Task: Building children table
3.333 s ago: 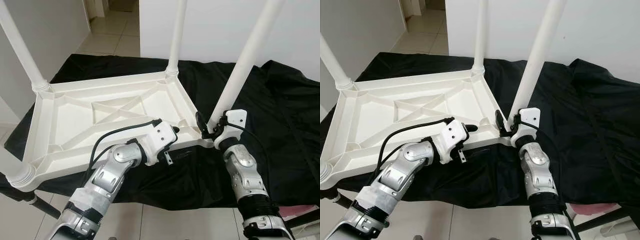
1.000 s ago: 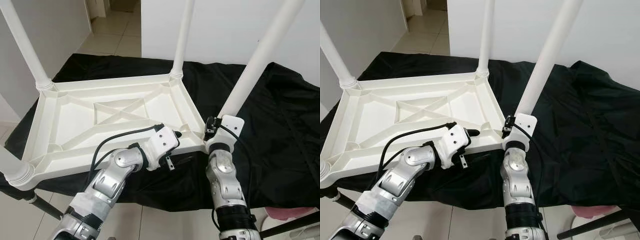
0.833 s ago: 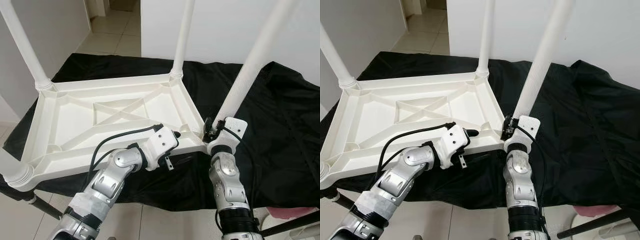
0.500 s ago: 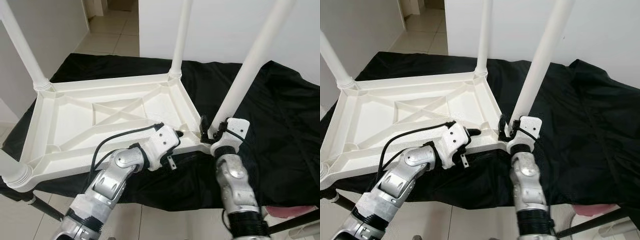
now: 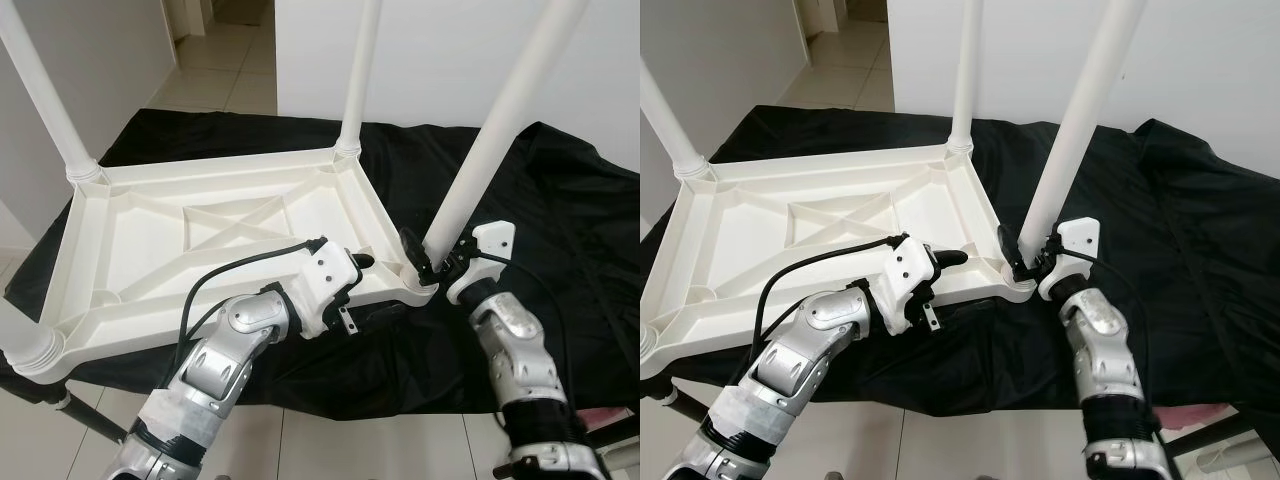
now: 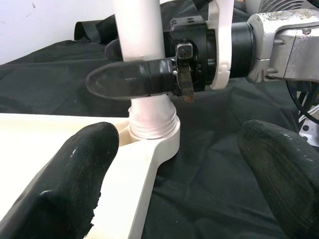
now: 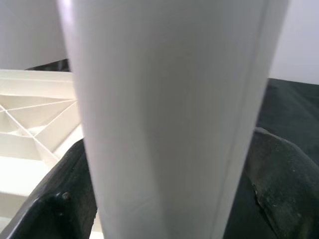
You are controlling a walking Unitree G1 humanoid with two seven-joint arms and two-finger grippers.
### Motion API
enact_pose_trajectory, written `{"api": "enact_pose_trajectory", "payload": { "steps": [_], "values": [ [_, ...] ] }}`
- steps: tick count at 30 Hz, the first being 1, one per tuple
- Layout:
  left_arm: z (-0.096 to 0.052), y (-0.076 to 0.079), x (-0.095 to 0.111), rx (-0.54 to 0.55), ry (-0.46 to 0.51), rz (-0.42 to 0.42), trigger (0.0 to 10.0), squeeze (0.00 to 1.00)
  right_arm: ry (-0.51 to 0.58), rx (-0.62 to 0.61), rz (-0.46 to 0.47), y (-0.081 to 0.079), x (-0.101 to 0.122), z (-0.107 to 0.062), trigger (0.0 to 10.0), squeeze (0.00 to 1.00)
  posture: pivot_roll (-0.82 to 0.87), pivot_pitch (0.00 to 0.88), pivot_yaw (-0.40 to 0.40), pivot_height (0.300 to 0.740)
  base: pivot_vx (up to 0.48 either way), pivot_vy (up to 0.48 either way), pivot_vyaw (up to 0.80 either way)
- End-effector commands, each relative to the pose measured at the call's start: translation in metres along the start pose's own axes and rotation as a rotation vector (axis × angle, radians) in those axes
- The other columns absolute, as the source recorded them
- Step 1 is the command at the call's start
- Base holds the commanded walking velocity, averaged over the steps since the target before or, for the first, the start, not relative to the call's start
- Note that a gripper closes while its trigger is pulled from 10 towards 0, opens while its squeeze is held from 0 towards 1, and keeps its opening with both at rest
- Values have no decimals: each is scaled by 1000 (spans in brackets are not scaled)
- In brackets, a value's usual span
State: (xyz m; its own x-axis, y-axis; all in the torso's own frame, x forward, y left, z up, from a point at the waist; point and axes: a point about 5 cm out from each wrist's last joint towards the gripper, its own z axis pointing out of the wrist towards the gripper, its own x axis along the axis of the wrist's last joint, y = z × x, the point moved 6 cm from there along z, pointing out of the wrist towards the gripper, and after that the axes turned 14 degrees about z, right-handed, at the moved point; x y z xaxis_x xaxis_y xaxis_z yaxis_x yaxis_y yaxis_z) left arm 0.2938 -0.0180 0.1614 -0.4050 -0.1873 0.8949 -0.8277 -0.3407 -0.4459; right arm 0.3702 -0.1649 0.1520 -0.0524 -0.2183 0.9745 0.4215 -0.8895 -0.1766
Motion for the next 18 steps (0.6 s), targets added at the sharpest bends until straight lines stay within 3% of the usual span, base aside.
{"api": "enact_pose_trajectory", "payload": {
  "steps": [1,2,3,6,7,17,18],
  "values": [
    [1,8,0,-74,0,7,10000,0,-45,44,1,-2,-9,0,10000,0,-37,0,-33,740,0,0,0],
    [1,7,1,-67,1,9,10000,0,-60,67,11,-3,-12,1,10000,0,-36,0,-32,740,0,0,0],
    [2,5,3,-60,3,9,10000,0,-79,96,19,-5,-15,2,3451,0,-35,0,-31,740,0,0,0],
    [2,4,4,-55,5,10,10000,0,-90,113,25,-6,-17,3,3451,0,-35,0,-31,740,0,0,0],
    [2,3,4,-47,5,11,10000,0,-104,136,30,-7,-20,3,0,0,-36,0,-30,740,0,0,0],
    [6,1,8,-16,17,10,10000,0,-135,174,35,-3,-25,4,0,0,-29,0,-34,740,0,0,0],
    [7,1,8,-8,16,9,10000,0,-141,166,37,-2,-26,3,10000,0,-29,0,-34,740,0,0,0]
  ]
}}
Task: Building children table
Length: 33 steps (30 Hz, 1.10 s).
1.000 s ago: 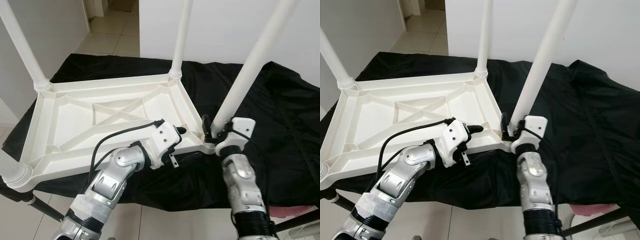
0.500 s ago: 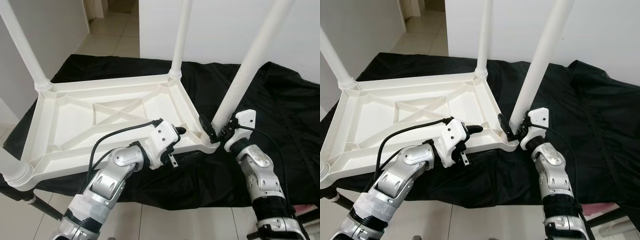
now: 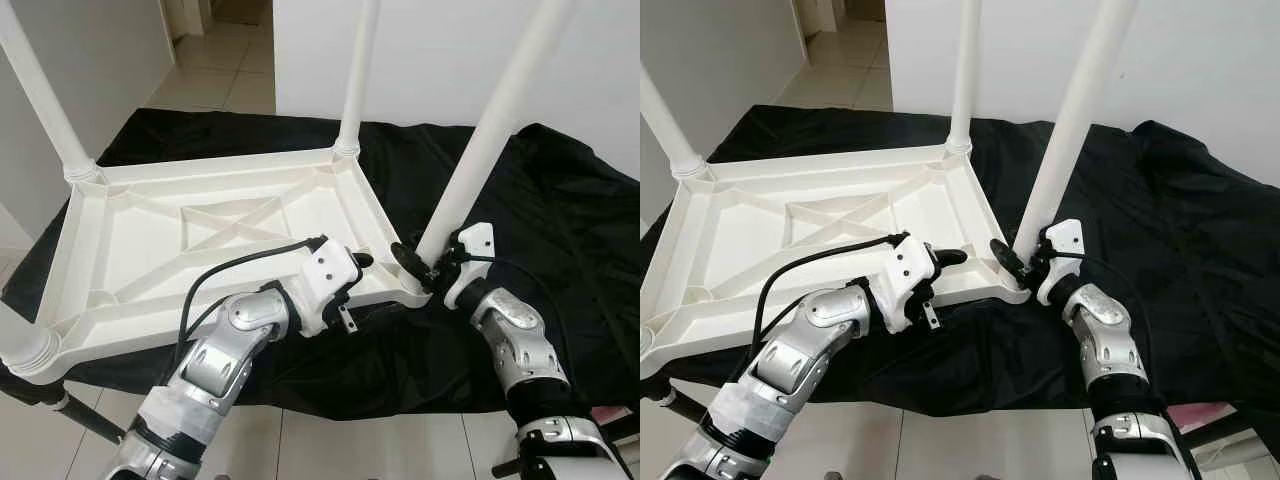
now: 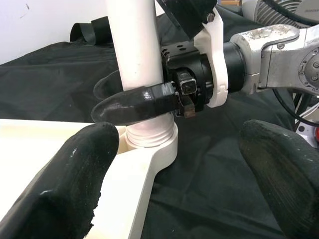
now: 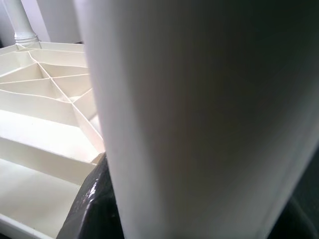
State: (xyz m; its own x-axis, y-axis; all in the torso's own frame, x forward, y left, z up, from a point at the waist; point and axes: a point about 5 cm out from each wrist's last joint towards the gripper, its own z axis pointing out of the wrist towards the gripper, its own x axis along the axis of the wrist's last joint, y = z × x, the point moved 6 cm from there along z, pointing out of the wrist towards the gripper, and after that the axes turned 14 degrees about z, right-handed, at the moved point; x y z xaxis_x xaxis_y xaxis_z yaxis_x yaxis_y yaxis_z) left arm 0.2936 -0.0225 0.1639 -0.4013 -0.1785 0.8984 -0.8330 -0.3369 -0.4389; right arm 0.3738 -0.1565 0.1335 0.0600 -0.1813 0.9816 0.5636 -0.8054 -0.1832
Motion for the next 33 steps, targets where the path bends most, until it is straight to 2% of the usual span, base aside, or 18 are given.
{"api": "enact_pose_trajectory", "payload": {
  "steps": [1,5,6,8,14,16,17,18,20,22,25,26,28,33],
  "values": [
    [3,0,5,-3,9,16,10000,0,-23,2,16,1,-6,0,10000,0,-29,0,-34,740,0,0,0],
    [1,0,3,6,2,18,10000,0,-9,-16,32,1,-5,0,10000,0,-27,0,-35,740,0,0,0],
    [0,1,1,11,-5,25,10000,0,16,-61,38,1,-3,0,10000,0,-29,0,-33,740,0,0,0],
    [0,2,0,11,-7,23,10000,0,19,-74,39,1,-3,0,10000,0,-31,0,-31,740,0,0,0],
    [0,2,-1,15,-10,22,10000,0,23,-134,12,1,-4,2,10000,0,-36,0,-26,740,0,0,0],
    [0,1,-2,25,-14,23,10000,0,67,-231,40,6,0,3,10000,0,-36,0,-27,740,0,0,0],
    [0,1,-2,25,-14,23,10000,0,67,-231,40,6,0,3,10000,0,-36,0,-27,740,0,0,0],
    [0,0,-3,36,-17,21,10000,0,112,-312,94,5,2,2,10000,0,-38,0,-29,740,0,0,0],
    [0,0,-3,36,-17,21,10000,0,112,-312,94,5,2,2,10000,0,-38,0,-29,740,0,0,0],
    [0,0,-3,46,-17,14,10000,0,167,-473,129,7,1,-2,10000,0,-37,0,-33,740,0,0,0],
    [0,-1,-5,59,-20,8,10000,0,206,-675,124,6,-4,-10,10000,0,-36,0,-40,740,0,0,0],
    [0,-1,-5,59,-20,8,10000,0,206,-675,124,6,-4,-10,10000,0,-36,0,-40,740,0,0,0],
    [0,-2,-4,68,-19,5,10000,0,217,-779,123,5,-7,-15,10000,0,-31,0,-46,740,0,0,0],
    [1,-3,-3,82,-16,2,10000,0,226,-870,153,-1,-12,-15,10000,0,-22,0,-50,740,0,0,0]
  ]
}}
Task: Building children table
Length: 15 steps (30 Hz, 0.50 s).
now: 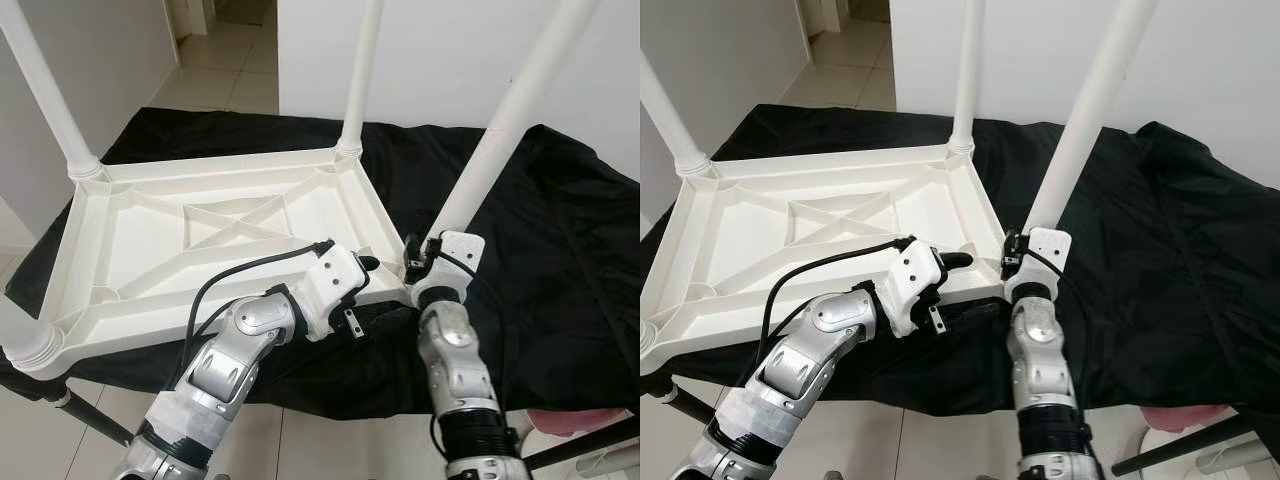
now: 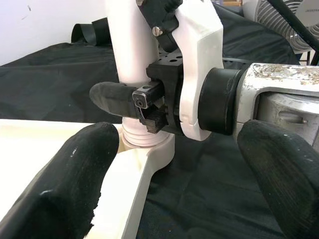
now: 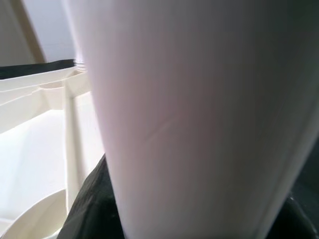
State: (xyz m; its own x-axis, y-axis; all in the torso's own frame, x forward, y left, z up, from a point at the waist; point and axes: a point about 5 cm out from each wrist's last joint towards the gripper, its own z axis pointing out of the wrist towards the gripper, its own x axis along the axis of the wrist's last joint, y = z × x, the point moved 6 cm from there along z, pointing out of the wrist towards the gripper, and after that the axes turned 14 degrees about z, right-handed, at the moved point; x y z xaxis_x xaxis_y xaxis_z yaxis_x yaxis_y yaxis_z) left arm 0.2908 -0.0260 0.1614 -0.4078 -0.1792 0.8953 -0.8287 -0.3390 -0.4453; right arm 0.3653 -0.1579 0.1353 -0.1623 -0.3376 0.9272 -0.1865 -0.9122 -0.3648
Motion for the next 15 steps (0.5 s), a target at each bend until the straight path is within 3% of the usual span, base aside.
{"api": "enact_pose_trajectory", "payload": {
  "steps": [1,10,11,12,13,15],
  "values": [
    [-1,-8,-3,78,-19,-5,10000,0,-34,-81,8,10,-11,-5,10000,0,-22,0,-50,740,0,0,0],
    [-4,-10,-4,93,-24,-11,10000,0,-38,-99,5,8,-8,-8,10000,0,-20,0,-53,740,0,0,0],
    [-4,-10,-4,94,-23,-10,10000,0,-37,-81,10,6,-7,-8,10000,612,-24,0,-55,740,0,0,0],
    [-4,-10,-4,94,-23,-10,10000,0,-37,-81,10,6,-7,-8,10000,612,-24,0,-55,740,0,0,0],
    [-4,-10,-4,94,-23,-11,10000,0,-29,-50,24,3,-4,-8,10000,1000,-25,0,-55,740,0,0,0],
    [-4,-11,-4,95,-22,-10,10000,0,-17,-13,32,-1,0,-8,10000,1000,-27,0,-55,740,0,0,0]
  ]
}}
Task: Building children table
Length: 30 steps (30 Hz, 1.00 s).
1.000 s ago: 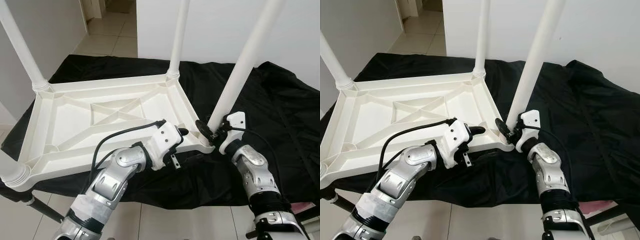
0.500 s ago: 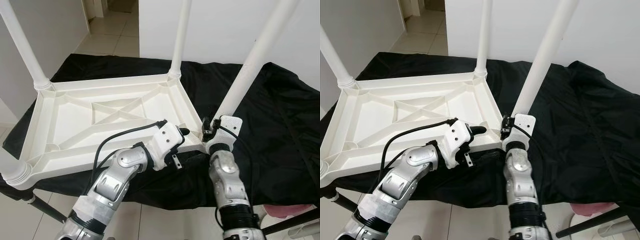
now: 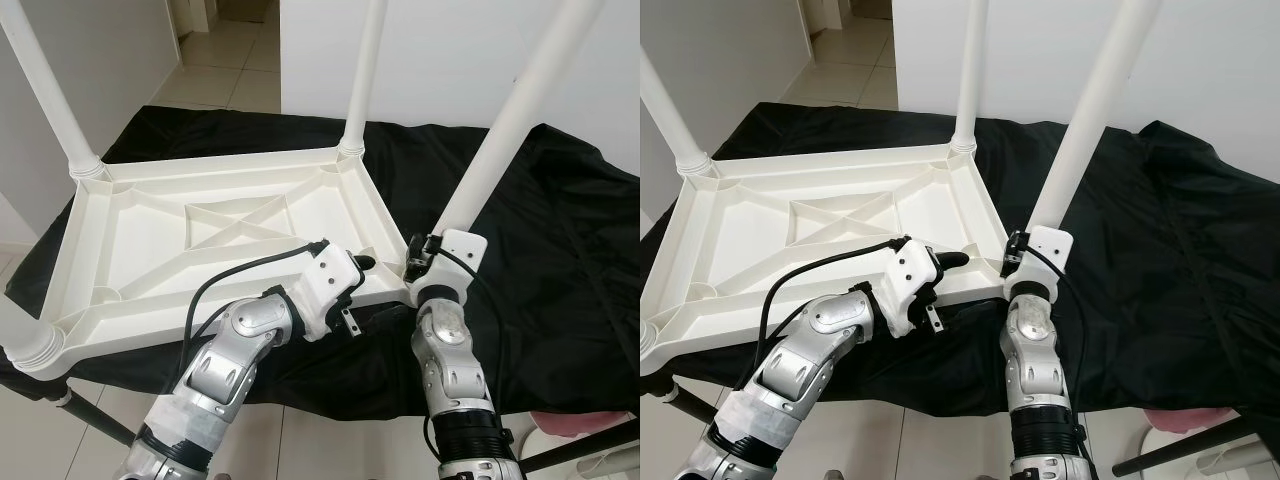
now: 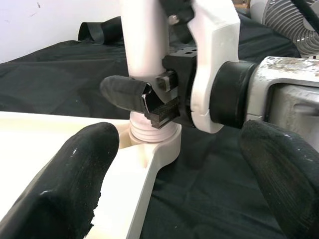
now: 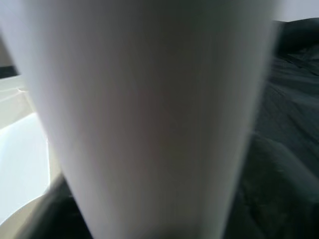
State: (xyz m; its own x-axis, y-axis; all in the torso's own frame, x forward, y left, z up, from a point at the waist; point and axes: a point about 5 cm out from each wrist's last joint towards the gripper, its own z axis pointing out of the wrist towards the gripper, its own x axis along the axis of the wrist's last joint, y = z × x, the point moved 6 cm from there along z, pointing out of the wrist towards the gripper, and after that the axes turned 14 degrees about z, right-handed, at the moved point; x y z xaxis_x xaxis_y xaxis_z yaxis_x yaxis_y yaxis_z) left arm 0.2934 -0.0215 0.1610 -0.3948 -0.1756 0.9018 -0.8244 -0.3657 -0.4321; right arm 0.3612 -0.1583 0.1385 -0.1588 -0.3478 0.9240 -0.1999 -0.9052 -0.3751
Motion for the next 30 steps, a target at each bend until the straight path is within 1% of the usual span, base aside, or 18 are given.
{"api": "enact_pose_trajectory", "payload": {
  "steps": [1,7,9,10,11,12,13,14,15,16,19,20,24,25,26,28,29,30],
  "values": [
    [0,-7,-1,70,-19,6,10000,0,-7,25,26,-3,-3,-5,10000,1000,-28,0,-55,740,0,0,0],
    [1,-7,-1,72,-16,3,10000,0,-11,47,22,-1,-1,-6,10000,1000,-30,0,-55,740,0,0,0],
    [1,-7,-1,72,-16,4,10000,0,-6,80,11,-1,1,-6,10000,1000,-30,0,-55,740,0,0,0],
    [1,-8,-1,73,-16,6,10000,0,-17,125,6,0,1,-6,10000,1000,-32,0,-53,740,0,0,0],
    [1,-8,-1,73,-16,6,10000,0,-17,125,6,0,1,-6,10000,1000,-32,0,-53,740,0,0,0],
    [1,-8,-1,74,-17,8,10000,0,-21,175,0,1,2,-7,10000,1000,-32,0,-53,740,0,0,0],
    [1,-8,-1,74,-17,8,10000,0,-21,175,0,1,2,-7,10000,1000,-32,0,-53,740,0,0,0],
    [1,-9,-1,75,-16,8,10000,0,-39,229,8,2,3,-6,10000,1000,-33,0,-50,740,0,0,0],
    [1,-9,-1,75,-16,8,10000,0,-39,229,8,2,3,-6,10000,1000,-33,0,-50,740,0,0,0],
    [1,-9,-1,75,-18,9,10000,0,-49,305,2,1,5,-6,10000,0,-35,0,-44,740,0,0,0],
    [0,-10,-2,72,-21,11,10000,0,-80,433,-5,-2,6,-4,10000,0,-35,0,-39,740,0,0,0],
    [0,-10,-2,72,-21,11,10000,0,-80,433,-5,-2,6,-4,10000,0,-35,0,-39,740,0,0,0],
    [1,-11,-2,72,-21,14,10000,0,-89,512,-24,-2,9,-2,10000,0,-34,0,-37,740,0,0,0],
    [1,-12,-2,73,-21,16,10000,0,-96,560,-47,-3,10,-1,10000,0,-35,0,-32,740,0,0,0],
    [1,-12,-2,73,-21,16,10000,0,-96,560,-47,-3,10,-1,10000,0,-35,0,-32,740,0,0,0],
    [2,-13,-2,72,-20,21,10000,0,-155,665,-69,-6,5,1,10000,0,-36,0,-27,740,0,0,0],
    [2,-13,-2,72,-20,21,10000,0,-155,665,-69,-6,5,1,10000,0,-36,0,-27,740,0,0,0],
    [2,-13,-2,69,-19,25,10000,0,-184,718,-93,-8,1,1,10000,0,-35,0,-27,740,0,0,0]
  ]
}}
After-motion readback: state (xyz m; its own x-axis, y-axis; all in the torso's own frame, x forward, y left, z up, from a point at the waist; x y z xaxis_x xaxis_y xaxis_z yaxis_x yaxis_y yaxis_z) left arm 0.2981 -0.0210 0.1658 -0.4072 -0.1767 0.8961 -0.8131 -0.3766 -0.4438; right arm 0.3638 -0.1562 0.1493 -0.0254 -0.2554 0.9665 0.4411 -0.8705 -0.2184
